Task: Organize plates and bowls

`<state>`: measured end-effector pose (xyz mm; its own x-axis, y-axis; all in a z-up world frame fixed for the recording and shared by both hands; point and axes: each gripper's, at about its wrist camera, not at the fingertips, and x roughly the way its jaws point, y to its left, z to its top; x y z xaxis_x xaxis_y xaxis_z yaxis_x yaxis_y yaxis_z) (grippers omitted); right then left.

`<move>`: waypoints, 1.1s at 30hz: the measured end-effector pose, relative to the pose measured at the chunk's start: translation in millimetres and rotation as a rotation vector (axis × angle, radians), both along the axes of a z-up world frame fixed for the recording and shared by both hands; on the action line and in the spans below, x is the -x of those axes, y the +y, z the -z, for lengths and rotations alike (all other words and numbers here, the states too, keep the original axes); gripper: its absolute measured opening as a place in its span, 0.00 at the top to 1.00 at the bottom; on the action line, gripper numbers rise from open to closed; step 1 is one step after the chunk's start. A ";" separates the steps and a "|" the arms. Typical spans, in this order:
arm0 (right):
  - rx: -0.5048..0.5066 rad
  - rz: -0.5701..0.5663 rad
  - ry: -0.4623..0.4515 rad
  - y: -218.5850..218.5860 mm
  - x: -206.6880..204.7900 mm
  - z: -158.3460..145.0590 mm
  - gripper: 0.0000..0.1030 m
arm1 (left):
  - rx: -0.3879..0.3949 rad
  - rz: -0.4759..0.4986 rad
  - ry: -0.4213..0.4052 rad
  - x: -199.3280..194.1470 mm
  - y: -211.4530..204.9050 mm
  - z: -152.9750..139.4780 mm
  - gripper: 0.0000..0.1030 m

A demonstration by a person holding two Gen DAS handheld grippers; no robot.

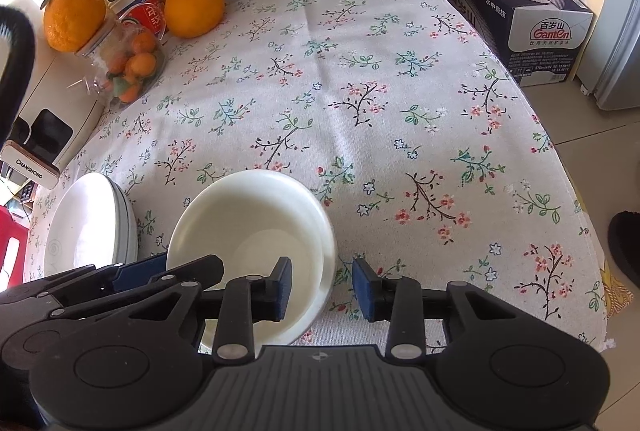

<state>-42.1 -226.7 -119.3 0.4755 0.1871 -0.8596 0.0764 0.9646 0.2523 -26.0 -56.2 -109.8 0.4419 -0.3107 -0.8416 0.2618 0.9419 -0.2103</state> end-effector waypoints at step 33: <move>0.032 0.033 -0.106 0.5 3.3 -19.8 0.91 | 0.023 0.000 -0.103 5.7 1.7 -19.7 0.87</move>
<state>-45.4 -226.2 -99.5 0.5697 0.1434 -0.8092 0.0826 0.9697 0.2300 -31.7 -54.5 -90.1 0.5259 -0.3288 -0.7844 0.2826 0.9374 -0.2035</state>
